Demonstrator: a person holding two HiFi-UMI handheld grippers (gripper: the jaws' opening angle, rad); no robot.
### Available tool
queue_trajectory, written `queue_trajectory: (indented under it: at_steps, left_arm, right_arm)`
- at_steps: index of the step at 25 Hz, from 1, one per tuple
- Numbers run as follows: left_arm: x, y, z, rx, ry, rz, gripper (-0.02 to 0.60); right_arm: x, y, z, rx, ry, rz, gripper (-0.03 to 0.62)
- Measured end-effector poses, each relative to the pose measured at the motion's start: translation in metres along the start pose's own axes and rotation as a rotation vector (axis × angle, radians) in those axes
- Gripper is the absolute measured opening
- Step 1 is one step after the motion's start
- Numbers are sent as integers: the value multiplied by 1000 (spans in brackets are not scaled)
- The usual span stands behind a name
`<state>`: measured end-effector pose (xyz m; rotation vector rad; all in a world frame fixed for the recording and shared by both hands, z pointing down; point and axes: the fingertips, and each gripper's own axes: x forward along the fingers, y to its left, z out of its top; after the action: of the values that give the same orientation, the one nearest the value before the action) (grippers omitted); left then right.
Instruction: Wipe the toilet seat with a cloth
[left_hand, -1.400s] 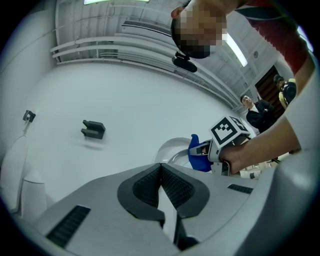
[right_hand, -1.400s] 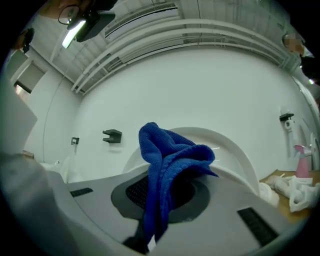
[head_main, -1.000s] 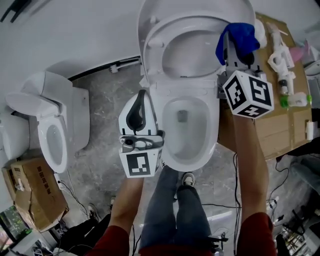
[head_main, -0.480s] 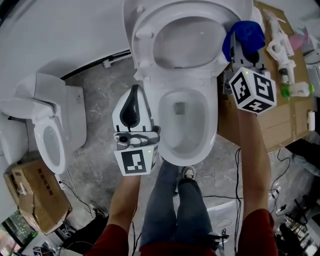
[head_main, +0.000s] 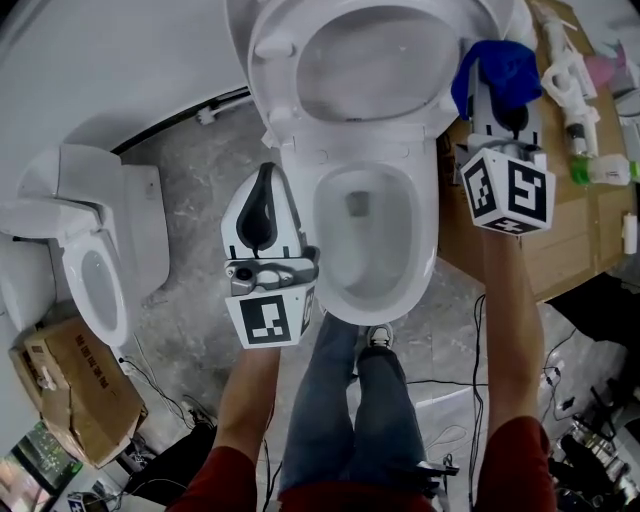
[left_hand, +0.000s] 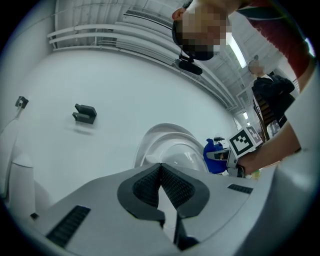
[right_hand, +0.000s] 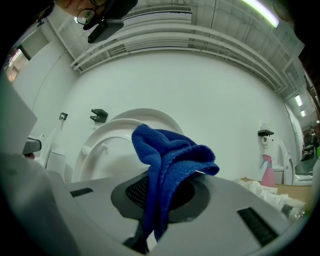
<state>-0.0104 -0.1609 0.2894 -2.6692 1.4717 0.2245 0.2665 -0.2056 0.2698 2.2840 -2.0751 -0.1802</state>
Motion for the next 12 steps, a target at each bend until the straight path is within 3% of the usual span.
queue_trajectory:
  at_steps: [12]
  left_arm:
    - [-3,-1,-35,1,37,-6,15]
  right_arm:
    - [-8,-11,-101,66,176,-56,54]
